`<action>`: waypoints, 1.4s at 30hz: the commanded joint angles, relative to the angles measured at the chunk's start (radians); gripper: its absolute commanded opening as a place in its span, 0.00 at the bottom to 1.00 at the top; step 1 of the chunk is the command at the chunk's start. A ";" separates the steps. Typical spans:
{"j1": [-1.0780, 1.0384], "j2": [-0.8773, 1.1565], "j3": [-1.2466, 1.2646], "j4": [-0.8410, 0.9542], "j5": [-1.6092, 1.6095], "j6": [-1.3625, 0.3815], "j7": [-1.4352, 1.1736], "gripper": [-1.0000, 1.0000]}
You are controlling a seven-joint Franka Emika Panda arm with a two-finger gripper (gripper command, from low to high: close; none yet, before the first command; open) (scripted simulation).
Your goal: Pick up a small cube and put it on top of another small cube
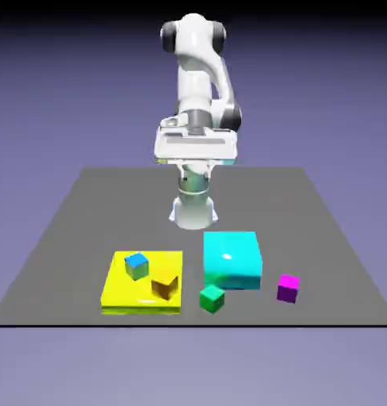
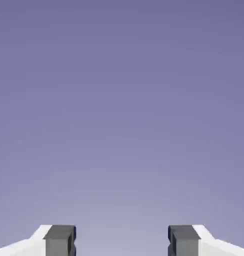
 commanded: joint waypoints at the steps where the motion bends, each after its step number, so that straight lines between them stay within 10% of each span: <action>1: -0.018 0.036 0.019 0.019 0.000 -0.022 0.031 0.50; 24: -0.426 0.870 0.449 0.454 -0.005 -0.525 0.754 0.50; 31: -0.358 1.052 0.378 0.468 -0.082 -0.379 0.818 0.50; 32: -0.358 1.052 0.378 0.468 -0.082 -0.379 0.818 0.00; 42: -0.326 0.895 0.554 0.528 -0.067 -0.627 0.736 0.00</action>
